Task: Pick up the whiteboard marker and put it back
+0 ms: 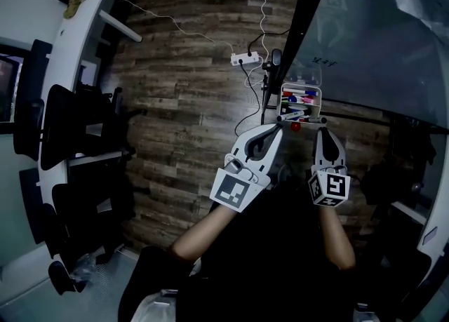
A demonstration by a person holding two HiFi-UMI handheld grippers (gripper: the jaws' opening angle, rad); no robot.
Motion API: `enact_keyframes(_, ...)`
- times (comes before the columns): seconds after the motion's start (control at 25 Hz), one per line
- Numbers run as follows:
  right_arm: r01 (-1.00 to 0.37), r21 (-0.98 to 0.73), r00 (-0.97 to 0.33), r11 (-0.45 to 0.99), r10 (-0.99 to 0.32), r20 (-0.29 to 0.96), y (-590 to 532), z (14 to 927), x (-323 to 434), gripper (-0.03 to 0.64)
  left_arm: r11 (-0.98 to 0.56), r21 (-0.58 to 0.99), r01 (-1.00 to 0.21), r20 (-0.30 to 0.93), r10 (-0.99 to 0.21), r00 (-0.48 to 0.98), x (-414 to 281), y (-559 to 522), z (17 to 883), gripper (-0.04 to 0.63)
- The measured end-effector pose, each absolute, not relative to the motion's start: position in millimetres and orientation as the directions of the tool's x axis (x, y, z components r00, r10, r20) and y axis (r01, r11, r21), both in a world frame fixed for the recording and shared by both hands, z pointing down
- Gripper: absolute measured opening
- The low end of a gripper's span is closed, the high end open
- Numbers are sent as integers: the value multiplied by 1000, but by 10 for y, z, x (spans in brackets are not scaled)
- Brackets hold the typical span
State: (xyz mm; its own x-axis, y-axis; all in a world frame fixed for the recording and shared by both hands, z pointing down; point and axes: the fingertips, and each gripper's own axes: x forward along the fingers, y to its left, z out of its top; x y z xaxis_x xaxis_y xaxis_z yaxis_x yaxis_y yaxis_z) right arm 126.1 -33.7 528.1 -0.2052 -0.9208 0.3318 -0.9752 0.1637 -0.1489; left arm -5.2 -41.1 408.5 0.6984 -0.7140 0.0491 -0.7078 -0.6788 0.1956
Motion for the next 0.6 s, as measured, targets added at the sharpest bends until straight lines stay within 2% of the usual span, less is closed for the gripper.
enact_keyframes(0.6,-976,-150,-192,156,-945,266,-294,4977,1367,21,-699,148,-699,-14,-708,706,62,-408,3853,8)
